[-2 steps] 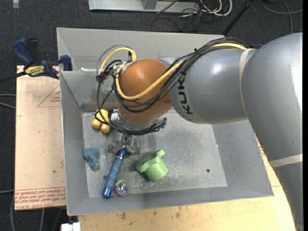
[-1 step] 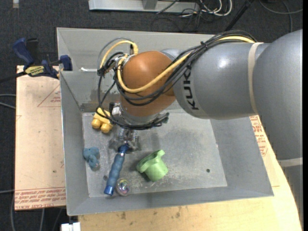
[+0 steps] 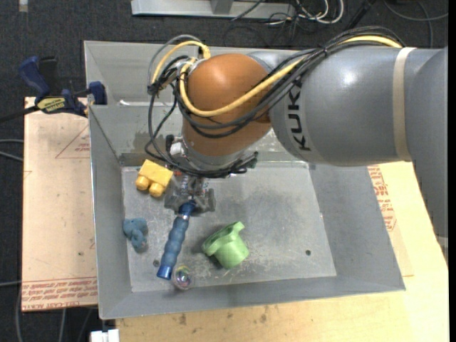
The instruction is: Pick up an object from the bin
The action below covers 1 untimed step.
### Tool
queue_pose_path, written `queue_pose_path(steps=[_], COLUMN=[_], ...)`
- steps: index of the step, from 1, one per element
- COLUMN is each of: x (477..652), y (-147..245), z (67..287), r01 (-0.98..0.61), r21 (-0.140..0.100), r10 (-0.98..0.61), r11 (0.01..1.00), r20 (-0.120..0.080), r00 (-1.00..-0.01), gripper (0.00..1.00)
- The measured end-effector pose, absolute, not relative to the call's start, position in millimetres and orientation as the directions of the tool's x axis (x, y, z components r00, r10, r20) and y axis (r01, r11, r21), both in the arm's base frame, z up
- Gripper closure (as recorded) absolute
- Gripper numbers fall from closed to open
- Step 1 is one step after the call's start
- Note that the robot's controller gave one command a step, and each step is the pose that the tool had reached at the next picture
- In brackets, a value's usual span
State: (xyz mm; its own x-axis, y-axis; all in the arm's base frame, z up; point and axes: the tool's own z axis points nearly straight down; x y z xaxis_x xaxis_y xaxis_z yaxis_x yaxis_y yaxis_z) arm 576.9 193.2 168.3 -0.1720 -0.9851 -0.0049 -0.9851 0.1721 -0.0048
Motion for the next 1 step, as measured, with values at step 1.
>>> queue_pose_path(steps=[1], x=[576.9], y=[193.9], z=[171.1], r01=[-0.984], r21=[0.0], r10=[-0.984], r11=[0.176], r20=[-0.004], r00=[-0.176], gripper=[1.0])
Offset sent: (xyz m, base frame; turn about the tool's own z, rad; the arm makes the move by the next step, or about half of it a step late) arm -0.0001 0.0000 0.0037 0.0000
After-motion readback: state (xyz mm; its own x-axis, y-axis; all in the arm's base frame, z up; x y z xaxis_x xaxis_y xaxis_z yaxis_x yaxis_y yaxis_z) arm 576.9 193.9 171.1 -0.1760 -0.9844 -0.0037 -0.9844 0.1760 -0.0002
